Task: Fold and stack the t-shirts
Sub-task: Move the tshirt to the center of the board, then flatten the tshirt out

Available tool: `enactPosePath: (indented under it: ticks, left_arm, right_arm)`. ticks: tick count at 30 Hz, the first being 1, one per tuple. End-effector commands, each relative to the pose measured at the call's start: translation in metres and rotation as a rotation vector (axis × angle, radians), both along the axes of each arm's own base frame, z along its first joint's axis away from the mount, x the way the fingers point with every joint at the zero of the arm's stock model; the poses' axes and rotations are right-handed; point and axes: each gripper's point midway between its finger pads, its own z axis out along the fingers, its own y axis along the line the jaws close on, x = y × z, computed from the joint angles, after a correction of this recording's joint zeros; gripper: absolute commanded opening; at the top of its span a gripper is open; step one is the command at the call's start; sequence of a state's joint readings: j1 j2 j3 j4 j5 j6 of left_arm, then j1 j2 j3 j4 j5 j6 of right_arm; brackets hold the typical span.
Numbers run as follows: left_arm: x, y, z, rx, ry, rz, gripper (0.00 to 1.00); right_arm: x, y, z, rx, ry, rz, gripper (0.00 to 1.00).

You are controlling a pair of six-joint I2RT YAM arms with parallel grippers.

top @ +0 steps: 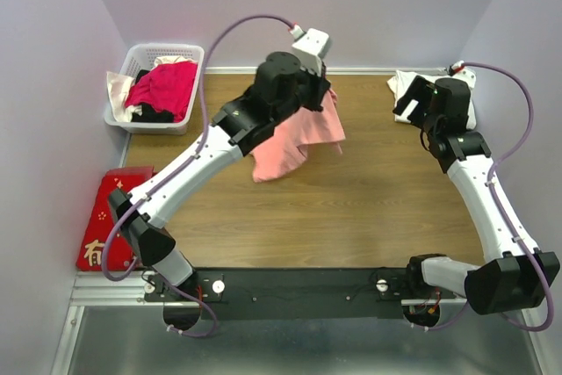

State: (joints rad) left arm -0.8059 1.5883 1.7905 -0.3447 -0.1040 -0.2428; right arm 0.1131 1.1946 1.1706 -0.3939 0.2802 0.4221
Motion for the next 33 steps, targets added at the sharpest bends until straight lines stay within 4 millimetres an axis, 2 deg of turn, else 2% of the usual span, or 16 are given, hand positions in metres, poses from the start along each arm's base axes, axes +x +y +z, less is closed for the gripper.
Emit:
enactPosePath:
  ticks: [1, 2, 3, 4, 5, 7, 8, 9, 17, 20, 22, 25, 26, 28, 33]
  left_arm:
    - [-0.009, -0.034, -0.038, 0.008, 0.067, -0.052, 0.0]
    - [-0.005, -0.036, -0.06, 0.025, 0.117, -0.031, 0.0]
    - [-0.004, -0.036, -0.072, 0.039, 0.147, -0.016, 0.0]
    - [-0.003, -0.036, -0.084, 0.053, 0.173, -0.006, 0.09]
    - [0.001, -0.035, -0.103, 0.083, 0.2, 0.018, 0.26]
    - [0.001, -0.033, -0.122, 0.119, 0.239, 0.04, 0.37]
    - [0.004, -0.031, -0.136, 0.15, 0.254, 0.054, 0.47]
    - [0.004, -0.029, -0.145, 0.167, 0.272, 0.068, 0.51]
    - [0.007, -0.009, -0.191, 0.268, 0.334, 0.166, 0.57]
    - [0.006, -0.001, -0.21, 0.289, 0.375, 0.208, 0.57]
    - [0.008, 0.002, -0.219, 0.291, 0.4, 0.224, 0.6]
    - [0.027, 0.014, -0.239, 0.281, 0.462, 0.267, 0.61]
    - [0.039, 0.021, -0.247, 0.27, 0.487, 0.279, 0.61]
    - [0.056, 0.025, -0.251, 0.237, 0.503, 0.283, 0.61]
    - [0.101, 0.021, -0.262, 0.216, 0.496, 0.266, 0.6]
  right_arm:
    - [-0.009, -0.002, -0.016, -0.008, 0.046, -0.015, 1.0]
    - [-0.009, -0.002, -0.016, -0.009, 0.05, -0.013, 1.0]
    - [-0.009, -0.002, -0.019, -0.009, 0.059, -0.008, 1.0]
    - [-0.009, -0.001, -0.022, -0.01, 0.067, -0.003, 1.0]
    - [-0.009, -0.001, -0.024, -0.012, 0.074, 0.0, 1.0]
    - [-0.01, 0.002, -0.026, -0.014, 0.082, 0.02, 1.0]
    - [-0.01, 0.003, -0.028, -0.012, 0.087, 0.024, 1.0]
    - [-0.01, 0.005, -0.03, -0.008, 0.093, 0.039, 1.0]
    - [-0.02, 0.025, -0.056, 0.005, 0.165, 0.175, 0.99]
    - [-0.026, 0.036, -0.072, 0.043, 0.201, 0.227, 0.98]
    - [-0.031, 0.052, -0.089, 0.104, 0.25, 0.29, 0.96]
    - [-0.038, 0.069, -0.115, 0.164, 0.325, 0.334, 0.94]
    - [-0.039, 0.075, -0.121, 0.174, 0.345, 0.348, 0.94]
    - [-0.04, 0.083, -0.132, 0.191, 0.377, 0.361, 0.93]
    - [-0.038, 0.116, -0.143, 0.182, 0.402, 0.438, 0.93]
